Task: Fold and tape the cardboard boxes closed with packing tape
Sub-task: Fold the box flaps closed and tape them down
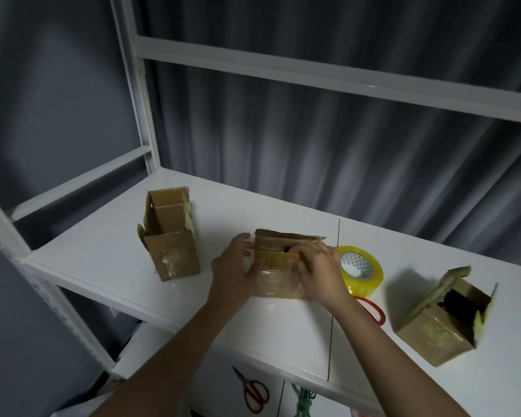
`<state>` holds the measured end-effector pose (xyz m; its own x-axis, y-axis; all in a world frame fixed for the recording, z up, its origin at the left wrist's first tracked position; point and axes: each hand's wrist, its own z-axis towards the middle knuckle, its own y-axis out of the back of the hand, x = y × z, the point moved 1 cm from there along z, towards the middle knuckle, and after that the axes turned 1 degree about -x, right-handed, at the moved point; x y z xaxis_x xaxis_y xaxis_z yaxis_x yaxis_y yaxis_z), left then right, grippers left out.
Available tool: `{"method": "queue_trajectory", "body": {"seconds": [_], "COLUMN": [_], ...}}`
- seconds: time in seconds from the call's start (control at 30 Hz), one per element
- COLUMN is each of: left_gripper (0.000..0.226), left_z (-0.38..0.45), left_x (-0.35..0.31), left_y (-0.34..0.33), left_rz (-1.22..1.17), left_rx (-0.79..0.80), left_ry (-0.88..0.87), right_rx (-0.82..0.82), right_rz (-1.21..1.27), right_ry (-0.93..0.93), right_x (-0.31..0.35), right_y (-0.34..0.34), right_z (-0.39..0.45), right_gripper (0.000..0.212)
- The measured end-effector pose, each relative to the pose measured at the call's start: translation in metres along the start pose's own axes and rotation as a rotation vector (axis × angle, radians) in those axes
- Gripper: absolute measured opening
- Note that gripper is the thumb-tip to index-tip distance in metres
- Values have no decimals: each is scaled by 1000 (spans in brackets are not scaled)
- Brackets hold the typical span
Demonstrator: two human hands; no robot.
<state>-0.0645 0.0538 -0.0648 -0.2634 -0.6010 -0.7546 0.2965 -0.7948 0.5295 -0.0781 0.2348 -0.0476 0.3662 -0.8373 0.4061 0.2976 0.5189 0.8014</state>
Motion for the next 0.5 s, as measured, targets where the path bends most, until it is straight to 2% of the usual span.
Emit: {"method": "queue_trajectory", "body": {"seconds": [0.07,0.13,0.17,0.33,0.5], "left_gripper": [23,27,28,25,25], "left_z": [-5,-6,-5,6,5], "left_x": [-6,-9,-11,-2,2], "left_y": [3,0,0,-4,-2], "left_rz": [257,427,474,560,579], "left_rx": [-174,-211,-207,-191,-180], "left_ry": [-326,-590,-647,-688,-734], "right_rx": [4,10,7,-56,-202], "right_rz": [22,42,49,78,128], "right_ry": [8,14,19,38,78], "right_x": [0,-1,-2,0,1], "right_y": [-3,-8,-10,-11,-11], "right_z": [0,0,-1,-2,-8], "right_gripper": [12,13,14,14,11]}}
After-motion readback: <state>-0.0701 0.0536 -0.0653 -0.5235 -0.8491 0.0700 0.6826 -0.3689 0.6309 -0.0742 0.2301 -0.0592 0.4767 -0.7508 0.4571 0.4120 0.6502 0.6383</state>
